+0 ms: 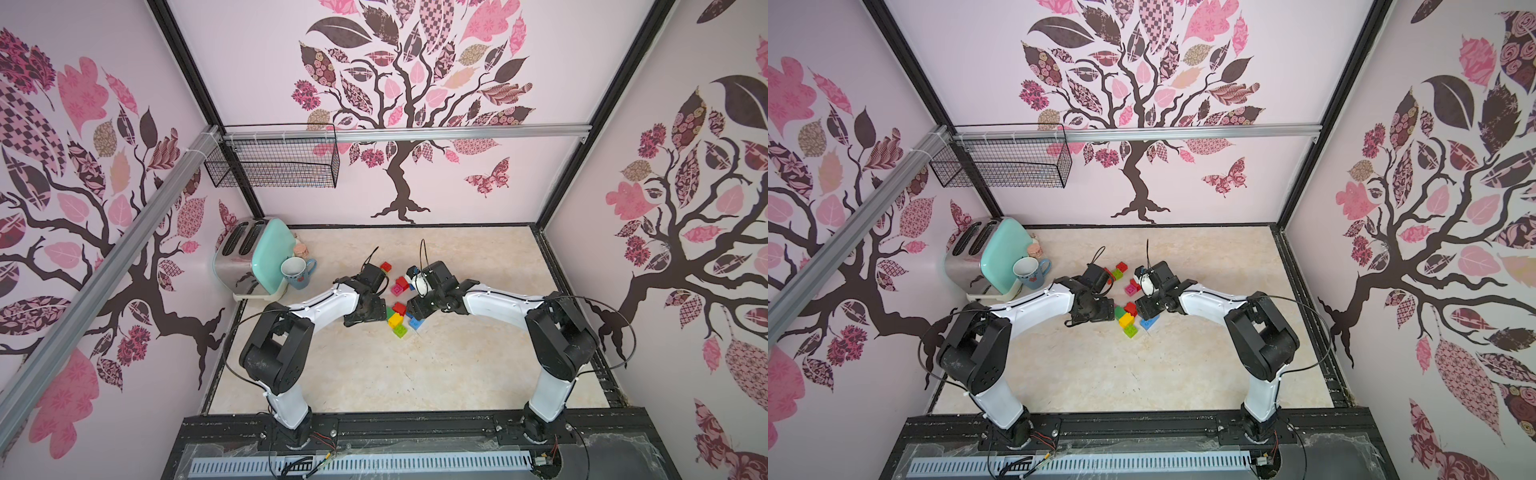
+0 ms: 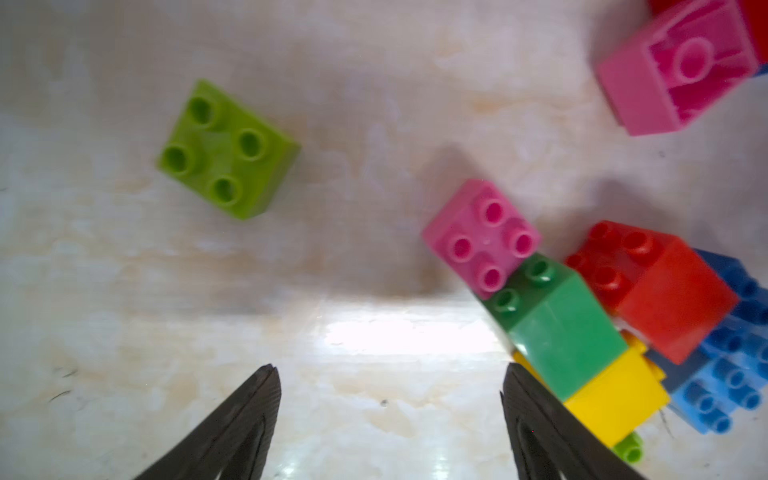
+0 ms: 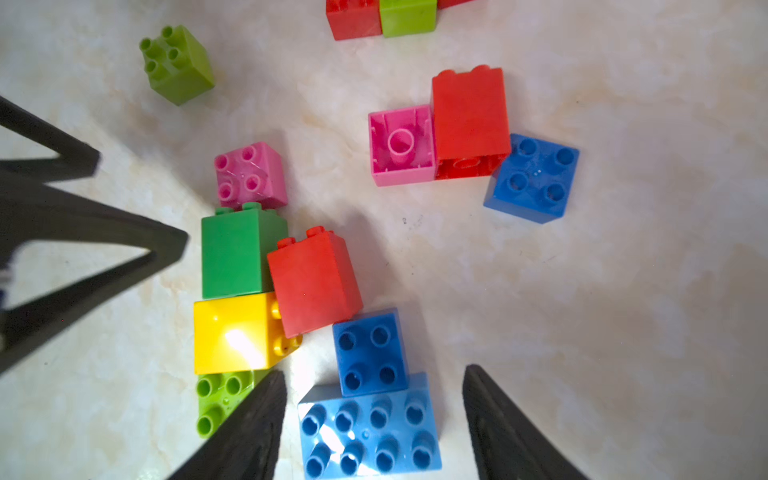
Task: Assemble the number 4 with lego
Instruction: Pick up the lego brick from the center of the board.
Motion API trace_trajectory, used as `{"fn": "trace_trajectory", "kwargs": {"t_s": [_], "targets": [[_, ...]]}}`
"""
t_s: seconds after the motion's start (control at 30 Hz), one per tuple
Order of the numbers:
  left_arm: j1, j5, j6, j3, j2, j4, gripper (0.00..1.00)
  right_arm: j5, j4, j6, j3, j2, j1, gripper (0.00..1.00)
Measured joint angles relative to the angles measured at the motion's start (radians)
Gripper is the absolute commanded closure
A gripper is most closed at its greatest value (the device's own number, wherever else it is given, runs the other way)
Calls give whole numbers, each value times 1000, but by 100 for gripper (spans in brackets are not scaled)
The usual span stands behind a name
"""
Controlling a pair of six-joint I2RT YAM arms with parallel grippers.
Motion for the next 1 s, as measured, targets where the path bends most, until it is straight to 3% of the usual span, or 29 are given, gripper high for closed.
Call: {"fn": "trace_trajectory", "kwargs": {"t_s": [0.37, 0.8, 1.0], "targets": [[32, -48, 3, -95, -235, -3, 3, 62, -138, -175, 155, 140, 12, 39], [34, -215, -84, -172, -394, 23, 2, 37, -184, -209, 212, 187, 14, 43], [34, -289, -121, -174, -416, 17, 2, 42, -183, -193, 212, 189, 16, 56]]}}
